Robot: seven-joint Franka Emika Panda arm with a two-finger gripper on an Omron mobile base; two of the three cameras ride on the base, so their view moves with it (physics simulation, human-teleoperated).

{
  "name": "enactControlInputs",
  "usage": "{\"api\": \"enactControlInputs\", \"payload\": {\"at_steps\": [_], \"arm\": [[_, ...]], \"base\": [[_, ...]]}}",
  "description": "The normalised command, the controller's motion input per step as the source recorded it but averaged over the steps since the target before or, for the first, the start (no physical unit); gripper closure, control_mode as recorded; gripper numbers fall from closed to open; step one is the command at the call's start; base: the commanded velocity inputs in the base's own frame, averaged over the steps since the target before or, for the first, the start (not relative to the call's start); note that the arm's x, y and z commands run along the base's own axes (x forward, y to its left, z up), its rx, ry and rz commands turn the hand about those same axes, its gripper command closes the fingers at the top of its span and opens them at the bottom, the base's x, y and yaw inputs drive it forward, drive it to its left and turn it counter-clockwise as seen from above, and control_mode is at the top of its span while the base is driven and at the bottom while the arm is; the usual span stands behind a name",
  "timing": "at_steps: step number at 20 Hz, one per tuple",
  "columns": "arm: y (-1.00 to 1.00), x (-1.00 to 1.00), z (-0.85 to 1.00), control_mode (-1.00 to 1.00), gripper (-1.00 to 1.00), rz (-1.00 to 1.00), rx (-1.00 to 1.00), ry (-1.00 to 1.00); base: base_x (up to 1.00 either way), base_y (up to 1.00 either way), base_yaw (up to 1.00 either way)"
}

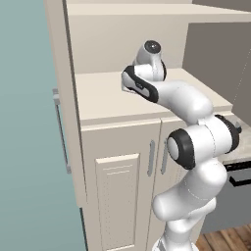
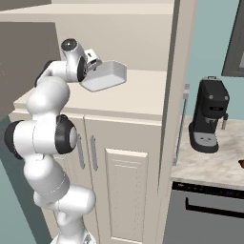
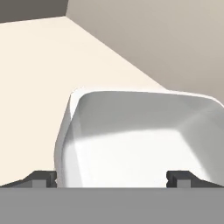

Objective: Retrieve the tupperware from the cabinet, then place the raw meat into the tupperware to avoid contamination.

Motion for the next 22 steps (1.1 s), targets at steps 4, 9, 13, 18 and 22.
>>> {"api": "enactControlInputs", "payload": {"at_steps": [4, 9, 13, 18, 22], "arm": [[0.0, 0.08, -0.13, -1.0, -1.0, 0.0, 0.0, 0.07], [0.0, 0.06, -0.15, -1.0, -1.0, 0.0, 0.0, 0.08], [0.0, 0.02, -0.16, -1.0, 1.0, 0.0, 0.0, 0.08], [0.0, 0.0, -0.05, -1.0, 1.0, 0.0, 0.0, 0.03], [0.0, 0.0, 0.0, -1.0, 1.0, 0.0, 0.0, 0.0]], "base": [[0.0, 0.0, 0.0], [0.0, 0.0, 0.0], [0.0, 0.0, 0.0], [0.0, 0.0, 0.0], [0.0, 0.0, 0.0]]}}
